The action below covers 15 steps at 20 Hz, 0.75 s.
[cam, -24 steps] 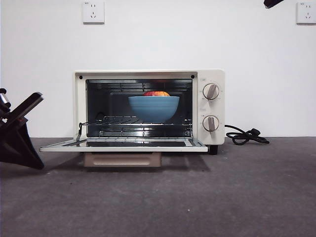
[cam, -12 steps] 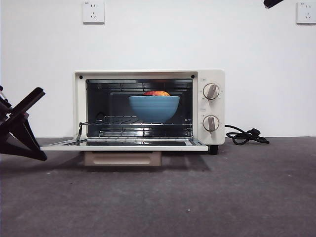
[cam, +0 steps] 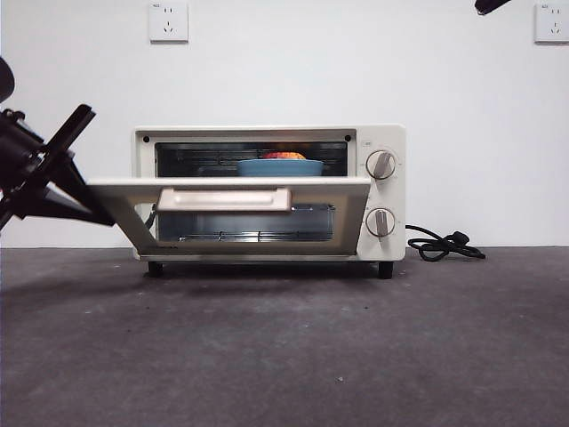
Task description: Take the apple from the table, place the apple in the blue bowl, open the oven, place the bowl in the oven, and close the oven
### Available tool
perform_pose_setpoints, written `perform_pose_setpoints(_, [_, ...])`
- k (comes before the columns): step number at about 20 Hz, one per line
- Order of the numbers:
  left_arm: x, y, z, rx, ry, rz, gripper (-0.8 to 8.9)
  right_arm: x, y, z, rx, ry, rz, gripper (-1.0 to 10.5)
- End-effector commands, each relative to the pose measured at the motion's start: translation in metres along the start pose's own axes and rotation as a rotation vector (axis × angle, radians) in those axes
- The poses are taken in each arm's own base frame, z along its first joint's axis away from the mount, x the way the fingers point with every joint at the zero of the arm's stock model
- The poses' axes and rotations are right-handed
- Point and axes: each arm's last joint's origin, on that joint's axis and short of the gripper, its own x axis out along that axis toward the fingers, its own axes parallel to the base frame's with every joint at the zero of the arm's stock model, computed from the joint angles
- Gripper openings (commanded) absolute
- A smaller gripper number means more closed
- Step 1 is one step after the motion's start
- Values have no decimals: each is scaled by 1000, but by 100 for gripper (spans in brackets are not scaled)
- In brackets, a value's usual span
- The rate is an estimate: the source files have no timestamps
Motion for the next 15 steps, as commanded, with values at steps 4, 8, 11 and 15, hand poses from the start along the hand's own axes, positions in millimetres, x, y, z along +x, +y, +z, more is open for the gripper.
perform_pose_setpoints(4, [-2, -24, 15, 69, -29, -61, -7, 2, 0, -2, 10, 3, 2, -11])
perform_pose_setpoints(8, [-9, -40, 29, 114, -70, -89, -7, 2, 0, -1, 29, -3, 3, -11])
perform_pose_setpoints(11, [-15, -54, 39, 145, -99, -109, -7, 2, 0, -1, 29, -6, 3, -11])
perform_pose_setpoints(15, [-22, -69, 48, 172, -104, -146, -7, 2, 0, -1, 57, -3, -2, 2])
